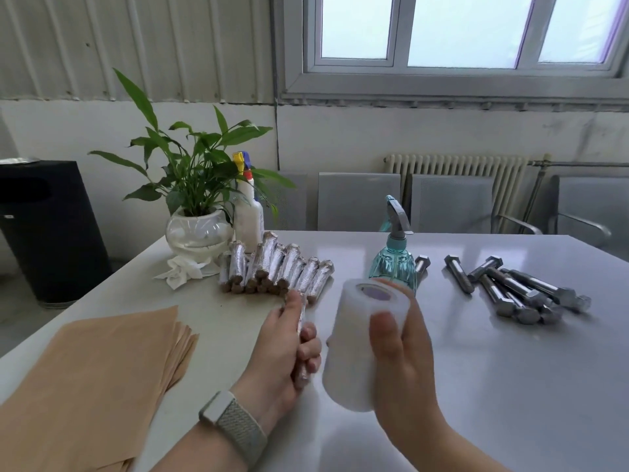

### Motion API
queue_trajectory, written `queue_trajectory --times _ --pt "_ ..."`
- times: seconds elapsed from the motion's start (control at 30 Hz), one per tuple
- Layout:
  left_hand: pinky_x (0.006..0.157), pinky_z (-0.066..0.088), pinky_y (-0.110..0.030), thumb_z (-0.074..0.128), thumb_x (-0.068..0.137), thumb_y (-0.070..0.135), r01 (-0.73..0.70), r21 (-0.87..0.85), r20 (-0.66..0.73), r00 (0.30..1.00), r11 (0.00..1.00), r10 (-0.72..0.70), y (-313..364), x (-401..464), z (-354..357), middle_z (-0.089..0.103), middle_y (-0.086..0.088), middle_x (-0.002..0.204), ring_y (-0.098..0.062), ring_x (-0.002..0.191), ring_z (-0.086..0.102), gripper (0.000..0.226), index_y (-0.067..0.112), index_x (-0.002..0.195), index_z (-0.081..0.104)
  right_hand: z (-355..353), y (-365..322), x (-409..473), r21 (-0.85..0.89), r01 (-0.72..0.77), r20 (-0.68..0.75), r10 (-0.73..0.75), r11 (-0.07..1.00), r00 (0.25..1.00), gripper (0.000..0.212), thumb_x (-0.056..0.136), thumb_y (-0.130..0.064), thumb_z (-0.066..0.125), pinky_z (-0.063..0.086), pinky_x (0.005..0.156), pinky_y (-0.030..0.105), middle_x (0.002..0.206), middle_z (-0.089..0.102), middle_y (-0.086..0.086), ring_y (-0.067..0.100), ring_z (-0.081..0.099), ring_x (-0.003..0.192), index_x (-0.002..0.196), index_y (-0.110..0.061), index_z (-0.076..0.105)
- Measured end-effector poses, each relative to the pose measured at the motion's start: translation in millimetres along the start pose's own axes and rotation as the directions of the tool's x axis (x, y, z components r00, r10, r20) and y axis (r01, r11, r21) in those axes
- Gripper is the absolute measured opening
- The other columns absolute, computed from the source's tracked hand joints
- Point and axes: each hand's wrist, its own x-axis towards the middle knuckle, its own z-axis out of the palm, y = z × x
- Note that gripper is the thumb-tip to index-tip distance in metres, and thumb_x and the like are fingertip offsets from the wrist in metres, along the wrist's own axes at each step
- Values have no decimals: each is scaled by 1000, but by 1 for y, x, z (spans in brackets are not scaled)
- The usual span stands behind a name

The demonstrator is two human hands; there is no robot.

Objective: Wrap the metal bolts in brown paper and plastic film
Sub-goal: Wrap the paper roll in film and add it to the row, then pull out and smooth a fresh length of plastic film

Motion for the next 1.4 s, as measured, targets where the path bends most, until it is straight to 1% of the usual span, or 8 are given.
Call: queue_trajectory --times 0.1,0.2,0.4,0.67,0.83,1.0,1.27,1.4 --pt "31 26 -16 49 97 49 -6 -43 -87 996 999 2 4 -2 0 36 6 51 -6 31 28 33 19 87 39 -5 1 8 184 -330 -38 342 926 939 82 60 -81 63 55 55 51 87 64 20 43 67 73 109 -14 63" --pt "34 26 -16 44 100 49 -11 68 -154 988 998 21 7 -1 -5 36 4 52 -8 32 27 33 17 97 48 -12 7 15 274 -460 -12 481 845 877 58 69 -70 60 54 51 39 76 64 16 33 66 60 96 -19 69" --pt "33 31 -17 37 104 29 84 -16 -71 994 996 -85 27 4 -8 45 -3 57 -12 36 38 22 13 92 48 -23 15 22 120 -462 -50 470 879 881 55 76 -64 56 57 54 45 79 64 15 43 67 74 96 -13 65" --pt "35 30 -16 51 99 39 -100 564 27 994 820 103 31 26 -1 52 -1 58 -14 31 37 13 36 109 43 -24 21 26 13 -435 -92 434 900 896 54 71 -71 59 52 84 65 88 70 10 44 66 94 95 -23 66" --pt "32 35 -21 49 99 37 -215 852 73 951 477 299 49 65 17 51 1 75 -16 44 46 16 28 112 46 -24 24 25 -49 -419 -76 415 907 907 58 74 -70 57 54 81 61 90 69 8 37 68 90 101 -19 62" --pt "71 43 -35 34 101 23 -215 974 170 905 73 390 70 118 45 64 -17 104 -32 85 53 19 15 114 45 -27 33 25 -93 -419 -68 415 903 907 49 74 -67 55 57 80 53 89 72 2 23 71 84 100 -26 63" --pt "71 34 -31 49 90 19 -78 814 339 868 -576 362 44 167 50 67 -5 106 -26 100 64 26 22 115 51 -31 45 32 -98 -434 -79 428 896 901 51 70 -66 54 57 82 49 90 73 -1 19 70 87 101 -28 66" --pt "76 29 -35 43 96 28 47 701 336 859 -712 387 37 180 39 56 -8 116 -25 101 58 26 25 118 55 -33 47 32 -99 -437 -64 432 894 899 52 68 -68 54 57 70 26 88 72 -10 6 69 81 100 -29 65"
